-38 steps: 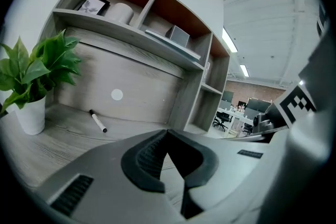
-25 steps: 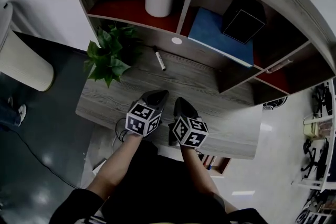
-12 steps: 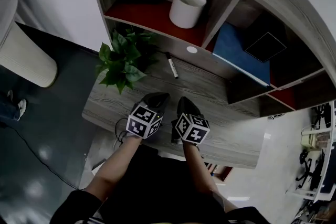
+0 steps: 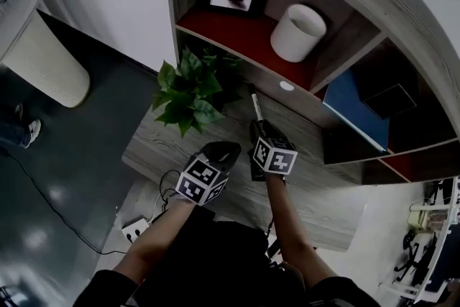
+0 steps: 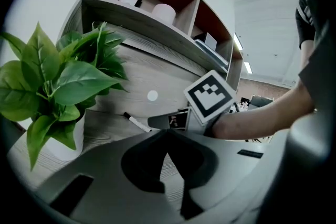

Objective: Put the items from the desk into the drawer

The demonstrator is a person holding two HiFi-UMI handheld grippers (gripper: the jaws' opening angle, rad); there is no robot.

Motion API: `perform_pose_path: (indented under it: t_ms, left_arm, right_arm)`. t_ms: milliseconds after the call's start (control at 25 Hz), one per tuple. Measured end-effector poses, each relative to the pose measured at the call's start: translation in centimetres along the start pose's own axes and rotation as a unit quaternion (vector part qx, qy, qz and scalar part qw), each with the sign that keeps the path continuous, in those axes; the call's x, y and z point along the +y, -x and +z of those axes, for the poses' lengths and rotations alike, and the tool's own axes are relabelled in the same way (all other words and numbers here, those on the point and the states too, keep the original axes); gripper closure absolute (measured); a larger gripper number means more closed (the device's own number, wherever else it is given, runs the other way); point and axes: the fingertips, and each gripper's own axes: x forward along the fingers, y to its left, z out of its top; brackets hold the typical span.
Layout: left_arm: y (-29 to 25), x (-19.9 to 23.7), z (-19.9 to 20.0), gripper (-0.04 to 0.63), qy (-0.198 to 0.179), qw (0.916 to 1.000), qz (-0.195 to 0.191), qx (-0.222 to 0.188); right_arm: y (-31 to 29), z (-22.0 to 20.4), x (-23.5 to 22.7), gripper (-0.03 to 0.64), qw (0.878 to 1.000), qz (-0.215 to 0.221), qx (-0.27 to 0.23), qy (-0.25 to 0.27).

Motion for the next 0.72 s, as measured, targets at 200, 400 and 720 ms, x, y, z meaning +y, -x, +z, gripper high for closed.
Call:
perform_pose_path:
  t_ms: [200, 400, 720]
  left_arm:
    - [0.6, 0.2, -0.3, 0.598, 0.022, 0.9998, 0.001, -0.005]
    - [1.3, 0.6, -1.3, 0.598, 0.035, 0.9993, 0.013, -0.001]
    - [3.8, 2.3, -2.2, 0.600, 0.066, 0.9963, 0.047, -0.029]
  right_arm:
    - [-4.0, 0.1, -1.7, 0.477, 0.998, 0.001, 0.045, 0.033]
    - [-7.0, 0.3, -2.8, 0.473, 0.996, 0.003, 0.076, 0.054]
    - [-10.4, -0.8, -4.3, 0.472, 0.987, -0.017, 0.130, 0.096]
